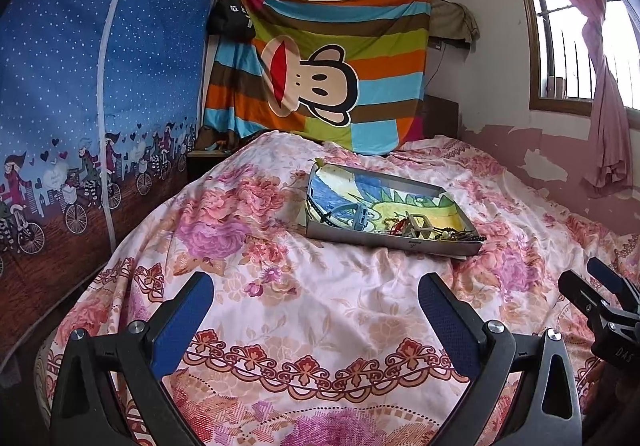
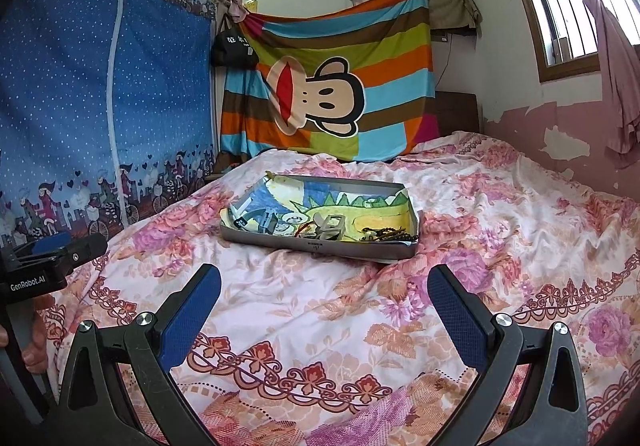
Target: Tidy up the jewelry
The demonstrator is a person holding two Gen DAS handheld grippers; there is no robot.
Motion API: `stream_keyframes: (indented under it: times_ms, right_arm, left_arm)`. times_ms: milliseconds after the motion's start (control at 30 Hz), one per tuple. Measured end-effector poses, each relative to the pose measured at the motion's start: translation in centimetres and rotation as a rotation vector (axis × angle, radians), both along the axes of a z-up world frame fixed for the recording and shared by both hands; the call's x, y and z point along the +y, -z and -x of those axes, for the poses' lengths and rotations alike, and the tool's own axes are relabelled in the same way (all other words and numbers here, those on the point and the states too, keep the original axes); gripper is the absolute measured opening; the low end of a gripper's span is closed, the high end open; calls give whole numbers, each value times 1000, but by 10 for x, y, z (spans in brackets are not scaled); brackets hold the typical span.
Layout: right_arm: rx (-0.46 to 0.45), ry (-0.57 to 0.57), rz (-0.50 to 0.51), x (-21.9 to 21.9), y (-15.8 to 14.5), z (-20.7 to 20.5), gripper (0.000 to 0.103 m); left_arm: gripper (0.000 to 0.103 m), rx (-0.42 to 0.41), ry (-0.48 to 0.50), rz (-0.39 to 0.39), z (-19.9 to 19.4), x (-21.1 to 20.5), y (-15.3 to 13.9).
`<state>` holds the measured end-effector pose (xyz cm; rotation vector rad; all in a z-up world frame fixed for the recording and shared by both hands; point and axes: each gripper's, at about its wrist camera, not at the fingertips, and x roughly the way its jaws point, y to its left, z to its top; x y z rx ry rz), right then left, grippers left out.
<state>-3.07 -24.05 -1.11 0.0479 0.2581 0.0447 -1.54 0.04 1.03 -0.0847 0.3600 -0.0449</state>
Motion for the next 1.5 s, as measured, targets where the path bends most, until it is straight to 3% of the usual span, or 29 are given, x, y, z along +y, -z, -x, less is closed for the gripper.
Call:
stream_keyframes:
  times_ms: [1500]
  right_arm:
    - [3, 1, -1, 3, 1, 1, 102]
  left_arm:
    - [103, 1, 0, -2, 0, -1, 0]
